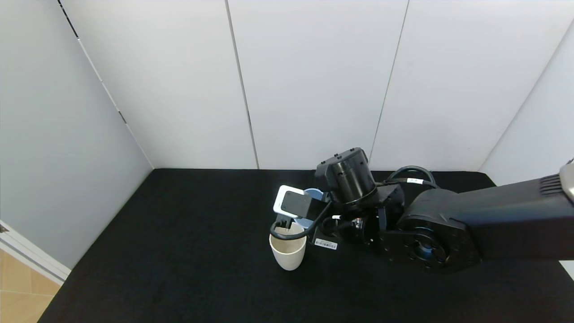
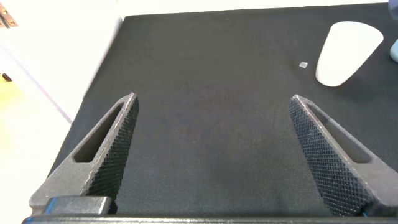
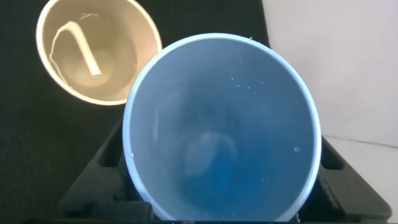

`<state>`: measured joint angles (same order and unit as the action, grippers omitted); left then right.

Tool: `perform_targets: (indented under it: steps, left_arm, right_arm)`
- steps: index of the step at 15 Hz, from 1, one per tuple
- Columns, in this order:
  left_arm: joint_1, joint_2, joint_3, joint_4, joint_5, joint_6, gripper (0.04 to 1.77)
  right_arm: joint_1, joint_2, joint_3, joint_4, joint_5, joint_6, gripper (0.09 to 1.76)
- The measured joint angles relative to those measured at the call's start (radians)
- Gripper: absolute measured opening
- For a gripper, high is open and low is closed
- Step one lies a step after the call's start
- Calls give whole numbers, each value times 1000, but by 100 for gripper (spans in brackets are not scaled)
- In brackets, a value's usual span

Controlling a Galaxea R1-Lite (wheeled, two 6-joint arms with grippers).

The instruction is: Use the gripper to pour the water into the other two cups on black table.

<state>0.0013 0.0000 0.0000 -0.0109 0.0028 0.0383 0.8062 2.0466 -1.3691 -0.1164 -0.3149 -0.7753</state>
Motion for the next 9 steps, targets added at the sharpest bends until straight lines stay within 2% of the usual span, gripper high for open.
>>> perform_targets:
  steps: [9]
  left_arm:
    - [0,0,0,0,0,0,172]
  right_arm:
    - [12,24,-1,7,-51,-163,132]
